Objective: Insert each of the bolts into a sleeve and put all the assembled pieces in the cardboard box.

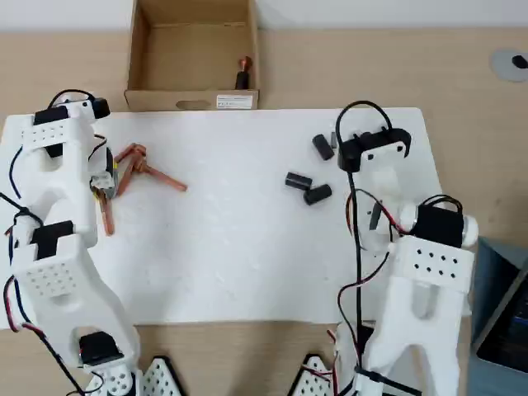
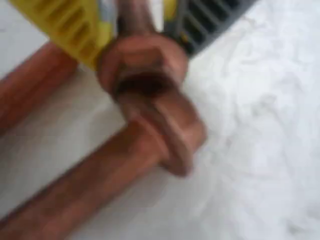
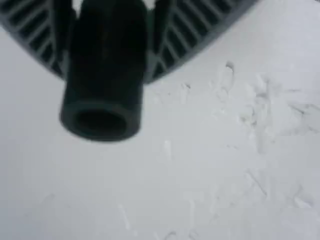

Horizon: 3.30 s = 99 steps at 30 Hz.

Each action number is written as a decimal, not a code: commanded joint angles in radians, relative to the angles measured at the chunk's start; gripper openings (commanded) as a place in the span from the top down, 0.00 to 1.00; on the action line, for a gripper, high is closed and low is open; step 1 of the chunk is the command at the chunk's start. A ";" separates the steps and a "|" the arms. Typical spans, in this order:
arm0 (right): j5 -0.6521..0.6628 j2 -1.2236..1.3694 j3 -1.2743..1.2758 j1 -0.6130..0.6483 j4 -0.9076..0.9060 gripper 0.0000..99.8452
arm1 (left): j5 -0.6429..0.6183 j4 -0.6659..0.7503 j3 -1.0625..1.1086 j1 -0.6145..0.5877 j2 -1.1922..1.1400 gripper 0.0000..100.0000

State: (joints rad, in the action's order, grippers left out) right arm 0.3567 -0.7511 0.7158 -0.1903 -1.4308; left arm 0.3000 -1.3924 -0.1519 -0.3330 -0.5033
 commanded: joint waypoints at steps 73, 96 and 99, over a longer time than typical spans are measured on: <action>-0.473 -1.023 0.484 0.450 0.216 0.99 | -0.503 0.434 1.471 0.310 2.224 1.00; -0.348 -1.184 0.888 0.851 0.582 0.99 | -0.806 0.784 1.527 0.698 2.322 1.00; -0.324 -1.185 0.883 0.869 0.582 0.99 | -0.810 0.821 1.527 0.729 2.322 1.00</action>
State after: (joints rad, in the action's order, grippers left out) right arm 0.0100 -1.8082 1.6072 0.6552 -0.8784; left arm -0.5010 -0.6191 1.3794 0.3636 1.8029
